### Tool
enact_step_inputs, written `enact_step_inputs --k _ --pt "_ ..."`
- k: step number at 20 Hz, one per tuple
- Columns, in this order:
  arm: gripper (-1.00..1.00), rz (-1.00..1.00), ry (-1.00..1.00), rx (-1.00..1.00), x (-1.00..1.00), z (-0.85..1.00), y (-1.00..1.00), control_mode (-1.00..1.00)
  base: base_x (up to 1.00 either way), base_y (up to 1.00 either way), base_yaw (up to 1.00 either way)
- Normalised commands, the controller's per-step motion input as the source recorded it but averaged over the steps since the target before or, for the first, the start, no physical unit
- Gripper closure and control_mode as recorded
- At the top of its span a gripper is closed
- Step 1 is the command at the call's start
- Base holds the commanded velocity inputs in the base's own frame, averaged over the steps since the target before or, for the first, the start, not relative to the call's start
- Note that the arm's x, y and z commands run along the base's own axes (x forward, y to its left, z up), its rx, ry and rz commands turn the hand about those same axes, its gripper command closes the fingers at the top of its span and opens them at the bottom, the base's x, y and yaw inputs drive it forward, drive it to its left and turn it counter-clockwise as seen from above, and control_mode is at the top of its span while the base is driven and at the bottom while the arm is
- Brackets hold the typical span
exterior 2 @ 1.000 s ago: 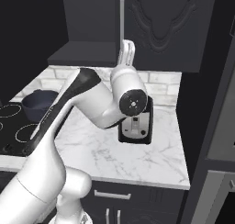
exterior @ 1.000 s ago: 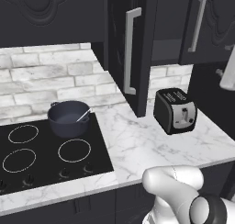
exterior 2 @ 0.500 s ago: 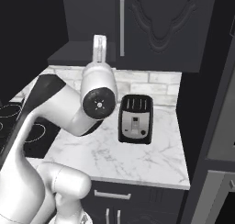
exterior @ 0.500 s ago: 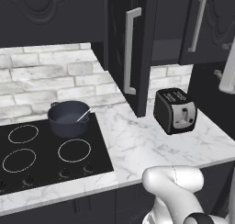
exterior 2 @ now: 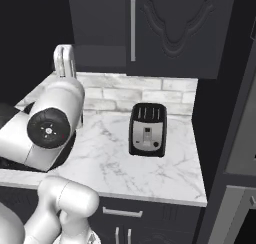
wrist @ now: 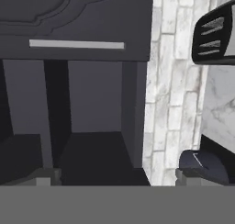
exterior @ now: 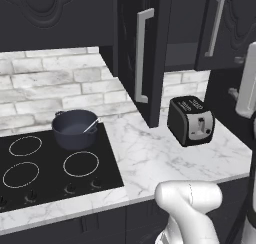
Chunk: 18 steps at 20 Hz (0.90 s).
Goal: Open the cabinet and move the ladle to the pot. Then close the cabinet.
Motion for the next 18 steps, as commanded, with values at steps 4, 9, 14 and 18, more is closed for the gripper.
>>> enact_step_inputs --k 4,9,14,18 --pt "-1.0 0.0 0.0 -0.05 -0.4 0.02 0.54 -1.0 0.0 0.0 0.0" --pt "-1.0 0.0 0.0 -0.04 -0.32 0.0 0.47 -1.0 0.0 0.0 0.0" --pt "-1.0 -0.01 0.0 -0.01 -0.24 0.0 0.36 -1.0 0.0 0.0 0.0" --pt "-1.0 -0.03 0.0 -0.01 -0.18 0.0 0.46 -1.0 0.0 0.0 0.0"
